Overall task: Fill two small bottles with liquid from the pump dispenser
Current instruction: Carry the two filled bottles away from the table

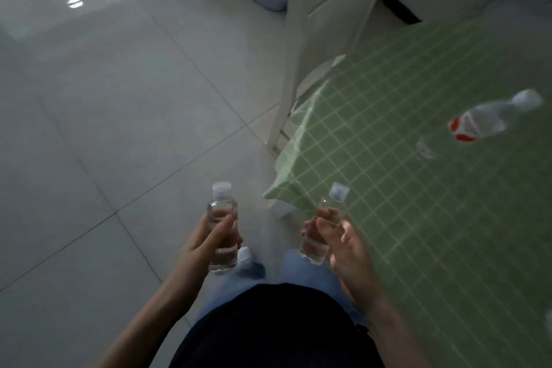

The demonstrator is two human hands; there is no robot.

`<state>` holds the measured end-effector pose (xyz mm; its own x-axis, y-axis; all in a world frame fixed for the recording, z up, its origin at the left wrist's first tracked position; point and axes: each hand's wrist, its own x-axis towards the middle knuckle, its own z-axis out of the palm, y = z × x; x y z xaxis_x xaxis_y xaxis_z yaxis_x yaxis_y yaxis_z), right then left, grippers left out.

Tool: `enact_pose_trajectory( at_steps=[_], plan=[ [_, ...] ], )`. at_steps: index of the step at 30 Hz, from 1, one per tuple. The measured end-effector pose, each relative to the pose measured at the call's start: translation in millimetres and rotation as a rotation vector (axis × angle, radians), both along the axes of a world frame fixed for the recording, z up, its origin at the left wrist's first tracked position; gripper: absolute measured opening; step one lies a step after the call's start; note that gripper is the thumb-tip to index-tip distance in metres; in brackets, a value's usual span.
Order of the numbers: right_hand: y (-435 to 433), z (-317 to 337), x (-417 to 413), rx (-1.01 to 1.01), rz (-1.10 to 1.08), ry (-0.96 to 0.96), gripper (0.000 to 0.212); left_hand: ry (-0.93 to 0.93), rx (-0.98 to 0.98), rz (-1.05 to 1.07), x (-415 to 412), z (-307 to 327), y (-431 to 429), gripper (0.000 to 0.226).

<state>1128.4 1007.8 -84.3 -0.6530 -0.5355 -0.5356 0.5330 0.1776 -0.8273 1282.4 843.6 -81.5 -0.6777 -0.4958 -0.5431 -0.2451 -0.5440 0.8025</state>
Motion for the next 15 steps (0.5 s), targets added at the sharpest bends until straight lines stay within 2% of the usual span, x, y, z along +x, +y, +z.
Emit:
enact_pose_trajectory(
  at_steps=[4, 7, 15],
  plan=[
    [-43.2, -1.7, 7.9, 0.041, 0.147, 0.033, 0.025, -0.051, -0.009, 0.126, 23.7, -3.3, -26.7, 0.044],
    [-75.6, -2.3, 7.6, 0.053, 0.197, 0.030, 0.030, -0.061, 0.020, 0.202, 33.1, -5.0, -44.1, 0.032],
    [-179.4, -3.6, -9.7, 0.027, 0.379, 0.040, 0.033, -0.094, -0.028, 0.341, 30.5, -9.3, -118.6, 0.034]
  ],
)
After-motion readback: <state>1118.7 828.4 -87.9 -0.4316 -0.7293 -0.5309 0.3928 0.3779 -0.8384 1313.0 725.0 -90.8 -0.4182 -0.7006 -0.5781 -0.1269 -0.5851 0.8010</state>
